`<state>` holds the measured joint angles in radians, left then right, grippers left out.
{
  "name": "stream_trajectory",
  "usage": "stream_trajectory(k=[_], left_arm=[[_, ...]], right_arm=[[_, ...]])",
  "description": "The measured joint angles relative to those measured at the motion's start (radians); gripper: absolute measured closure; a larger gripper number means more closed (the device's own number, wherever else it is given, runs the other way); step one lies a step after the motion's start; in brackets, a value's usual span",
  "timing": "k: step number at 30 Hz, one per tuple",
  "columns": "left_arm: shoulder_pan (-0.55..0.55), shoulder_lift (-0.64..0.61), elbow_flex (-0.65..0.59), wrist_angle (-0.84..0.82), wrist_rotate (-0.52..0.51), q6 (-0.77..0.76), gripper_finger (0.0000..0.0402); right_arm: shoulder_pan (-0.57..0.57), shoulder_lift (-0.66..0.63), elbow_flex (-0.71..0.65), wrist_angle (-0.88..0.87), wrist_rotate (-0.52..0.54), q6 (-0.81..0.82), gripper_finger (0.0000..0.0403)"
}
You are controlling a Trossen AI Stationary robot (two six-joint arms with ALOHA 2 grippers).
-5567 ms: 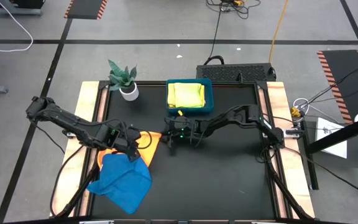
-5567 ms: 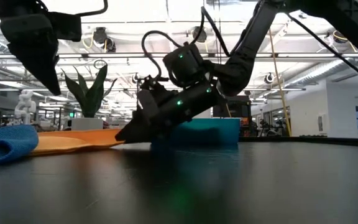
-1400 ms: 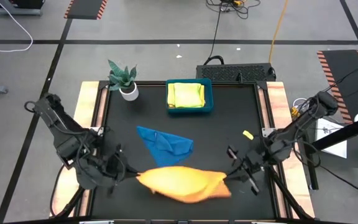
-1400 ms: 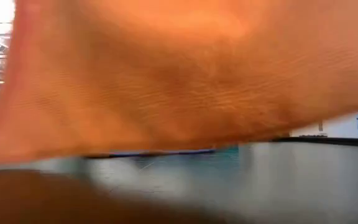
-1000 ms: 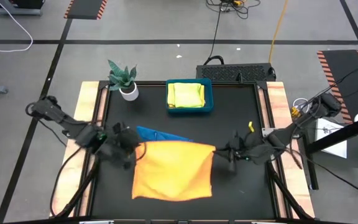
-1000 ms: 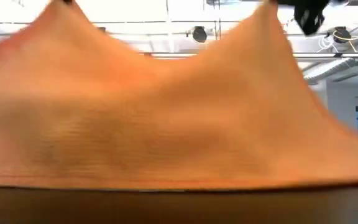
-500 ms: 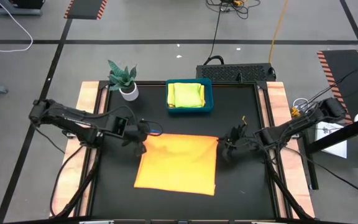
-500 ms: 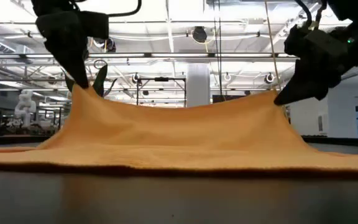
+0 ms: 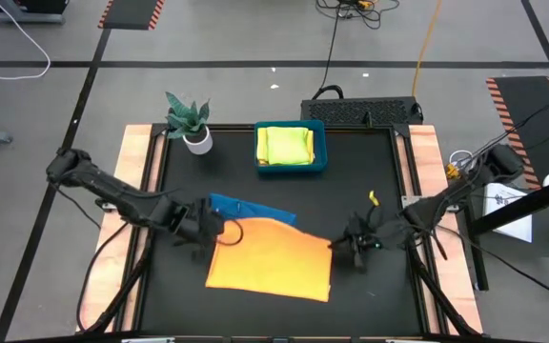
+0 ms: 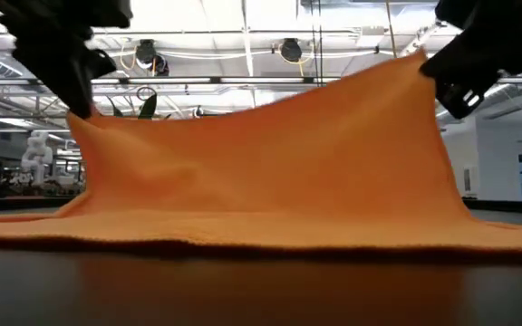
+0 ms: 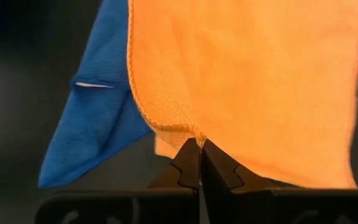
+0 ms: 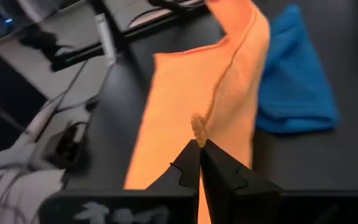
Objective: Fold microfiber towels
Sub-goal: Fold the orange microfiber cloth
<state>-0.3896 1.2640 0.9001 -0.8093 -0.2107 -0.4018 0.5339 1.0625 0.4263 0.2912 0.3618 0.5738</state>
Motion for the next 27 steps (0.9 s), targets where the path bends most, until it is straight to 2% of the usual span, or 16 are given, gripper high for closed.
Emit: stream_trajectory(k=[6, 14, 20, 27], left_arm=[[-0.132, 0.038, -0.001, 0.002, -0.072, -0.046, 0.0399], [-0.24, 0.165, -0.001, 0.054, -0.025, -0.104, 0.0398], [-0.297, 0.215, -0.001, 0.087, -0.001, -0.176, 0.0397], [-0.339, 0.216, -0.001, 0.161, -0.004, -0.204, 0.0392]], right_arm=[[0.09, 0.161, 0.0, 0.149, -0.002, -0.01, 0.0403], [0.17, 0.379, 0.0, 0.407, -0.028, 0.027, 0.0403], [0.213, 0.468, 0.001, 0.5, -0.027, 0.071, 0.0403], [0.239, 0.492, 0.001, 0.513, -0.028, 0.098, 0.0403]])
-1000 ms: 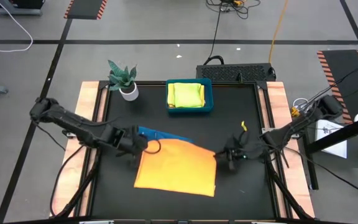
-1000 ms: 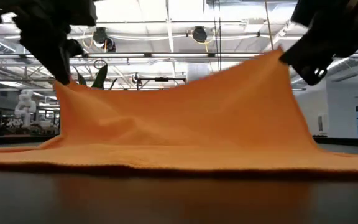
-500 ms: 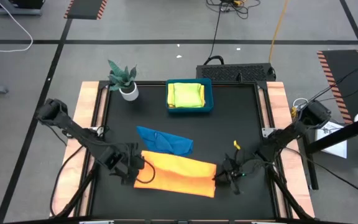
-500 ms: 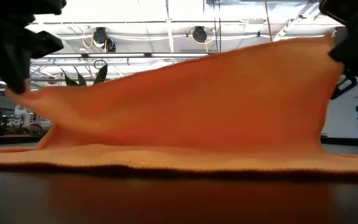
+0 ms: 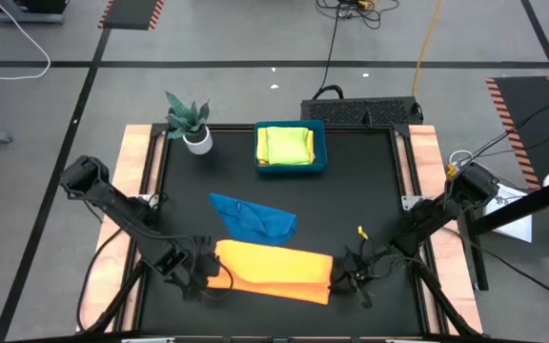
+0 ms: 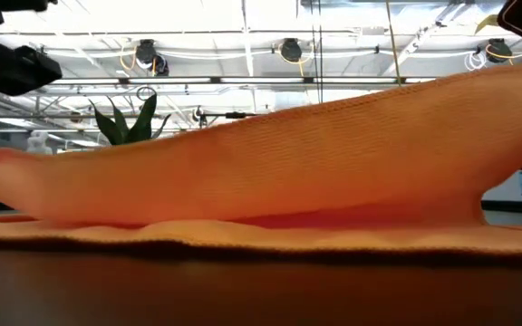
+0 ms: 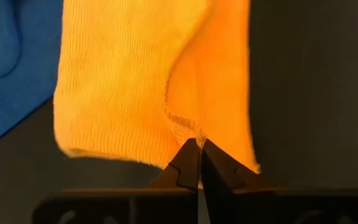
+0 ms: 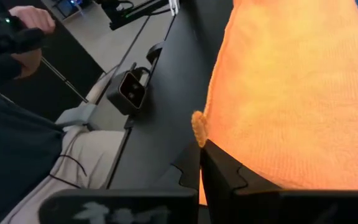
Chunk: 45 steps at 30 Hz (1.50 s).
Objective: Fold microfiber towels
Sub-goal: Fold the orange microfiber cloth
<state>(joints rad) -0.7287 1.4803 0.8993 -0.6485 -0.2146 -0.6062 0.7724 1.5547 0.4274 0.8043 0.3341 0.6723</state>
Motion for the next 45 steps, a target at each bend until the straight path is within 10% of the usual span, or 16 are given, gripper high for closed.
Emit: stream_trajectory(k=[12, 22, 38, 45], left_arm=[[-0.033, 0.001, 0.0, 0.073, 0.005, -0.053, 0.0379], [-0.028, 0.001, 0.0, 0.071, 0.0, -0.087, 0.0274], [0.056, -0.077, 0.119, -0.165, -0.025, -0.076, 0.0182], [0.172, -0.038, 0.001, 0.265, -0.021, 0.164, 0.0185]], right_arm=[[0.015, 0.0, 0.001, 0.015, -0.101, 0.048, 0.0345], [-0.008, 0.0, 0.001, 0.015, -0.096, 0.039, 0.0221], [-0.119, -0.206, 0.001, -0.311, -0.006, 0.092, 0.0226], [-0.163, -0.158, 0.0, -0.443, -0.023, 0.256, 0.0211]])
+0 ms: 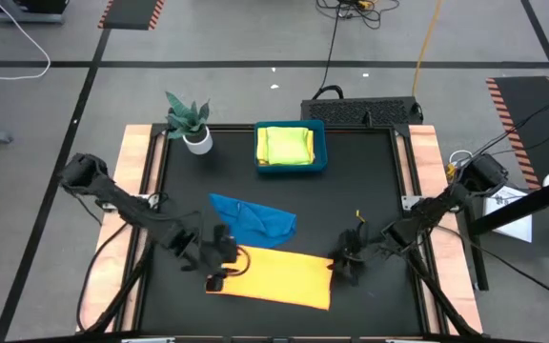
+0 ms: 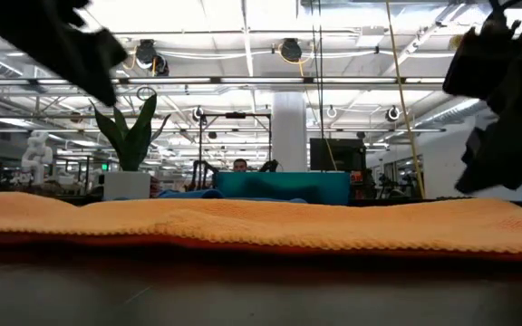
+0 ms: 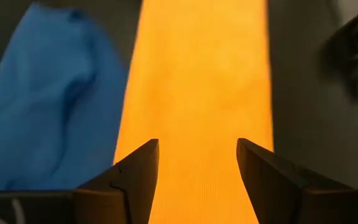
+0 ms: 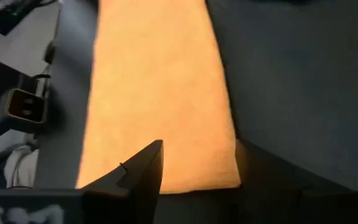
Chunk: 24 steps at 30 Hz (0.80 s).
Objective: Fold microfiber towels
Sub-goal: Fold the orange microfiber cloth
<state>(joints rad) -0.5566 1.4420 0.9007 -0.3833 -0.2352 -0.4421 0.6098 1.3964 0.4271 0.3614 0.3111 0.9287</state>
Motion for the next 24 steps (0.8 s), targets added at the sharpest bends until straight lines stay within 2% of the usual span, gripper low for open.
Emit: stream_trajectory(k=[3, 7, 12, 14, 18, 24], left_arm=[[0.083, 0.042, -0.041, 0.23, 0.115, 0.119, 0.0185], [0.179, 0.094, -0.046, 0.35, 0.181, 0.218, 0.0181], [0.267, 0.201, -0.047, 0.53, 0.279, 0.358, 0.0183], [0.303, 0.27, -0.048, 0.673, 0.341, 0.366, 0.0183], [0.361, 0.393, -0.03, 0.898, 0.474, 0.362, 0.0183], [0.401, 0.503, 0.072, 0.928, 0.521, 0.359, 0.0183]], right_arm=[[-0.008, 0.032, 0.0, 0.013, -0.045, 0.045, 0.0197], [-0.019, 0.074, 0.0, 0.005, -0.061, 0.08, 0.0185], [-0.027, 0.104, 0.001, 0.028, -0.057, 0.046, 0.019], [-0.028, 0.104, 0.002, 0.026, -0.058, 0.041, 0.0196], [-0.028, 0.102, 0.001, 0.021, -0.053, 0.021, 0.0227], [-0.033, 0.095, 0.0, 0.033, -0.046, -0.009, 0.033]])
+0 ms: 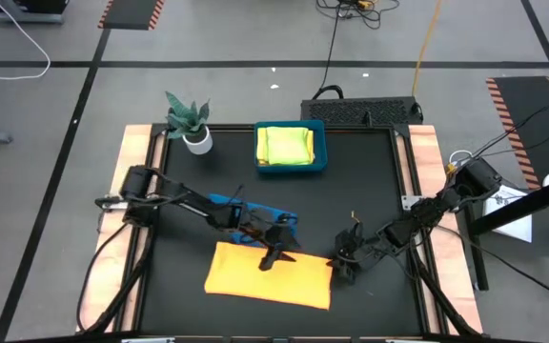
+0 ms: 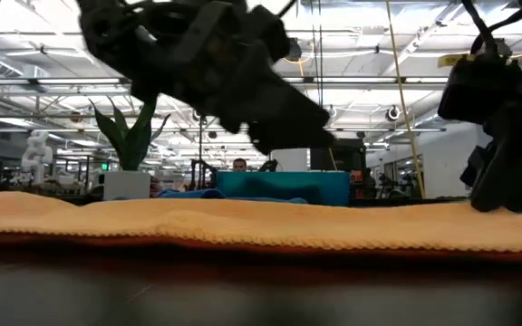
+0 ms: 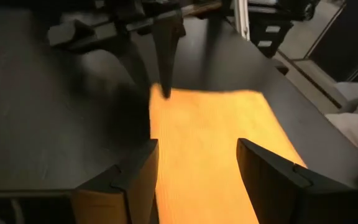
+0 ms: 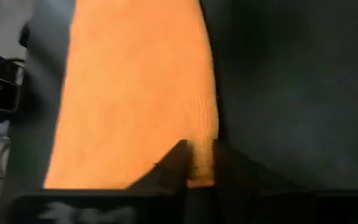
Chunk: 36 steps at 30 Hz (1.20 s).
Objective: Fold microfiber towels
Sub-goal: Fold the orange microfiber cloth
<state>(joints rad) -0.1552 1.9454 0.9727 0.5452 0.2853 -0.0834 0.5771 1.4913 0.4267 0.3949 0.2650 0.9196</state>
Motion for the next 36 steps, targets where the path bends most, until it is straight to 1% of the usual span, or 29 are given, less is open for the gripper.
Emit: stream_trajectory(k=[2, 4, 6, 9, 12, 17, 20, 24, 25, 36], left_arm=[[0.005, 0.037, 0.043, 0.002, 0.028, 0.0, 0.0183], [0.006, 0.068, 0.086, -0.009, 0.055, 0.0, 0.0183], [0.01, 0.093, 0.132, -0.005, 0.076, 0.0, 0.0183], [0.024, 0.116, 0.206, -0.063, 0.085, -0.005, 0.0183], [0.046, 0.117, 0.265, -0.171, 0.083, -0.008, 0.0183], [0.084, 0.116, 0.323, -0.259, 0.089, -0.048, 0.0183], [0.099, 0.115, 0.329, -0.273, 0.107, -0.057, 0.0183], [0.119, 0.116, 0.329, -0.278, 0.246, -0.082, 0.0183], [0.121, 0.116, 0.329, -0.277, 0.263, -0.089, 0.0183], [0.123, 0.116, 0.329, -0.248, 0.296, -0.138, 0.0183]], right_arm=[[-0.006, -0.007, 0.0, 0.024, 0.018, -0.028, 0.0373], [-0.024, -0.011, -0.001, 0.086, 0.025, -0.082, 0.0394], [-0.043, -0.024, 0.0, 0.144, 0.024, -0.14, 0.0392], [-0.072, -0.043, 0.003, 0.219, 0.022, -0.225, 0.0395], [-0.089, -0.073, 0.005, 0.229, 0.022, -0.288, 0.04], [-0.093, -0.119, 0.004, 0.221, 0.021, -0.356, 0.04], [-0.093, -0.145, 0.004, 0.206, 0.021, -0.375, 0.0401], [-0.094, -0.17, 0.005, 0.21, 0.019, -0.383, 0.0402], [-0.094, -0.174, 0.005, 0.21, 0.019, -0.383, 0.0402], [-0.111, -0.191, 0.005, 0.202, 0.018, -0.384, 0.0402]])
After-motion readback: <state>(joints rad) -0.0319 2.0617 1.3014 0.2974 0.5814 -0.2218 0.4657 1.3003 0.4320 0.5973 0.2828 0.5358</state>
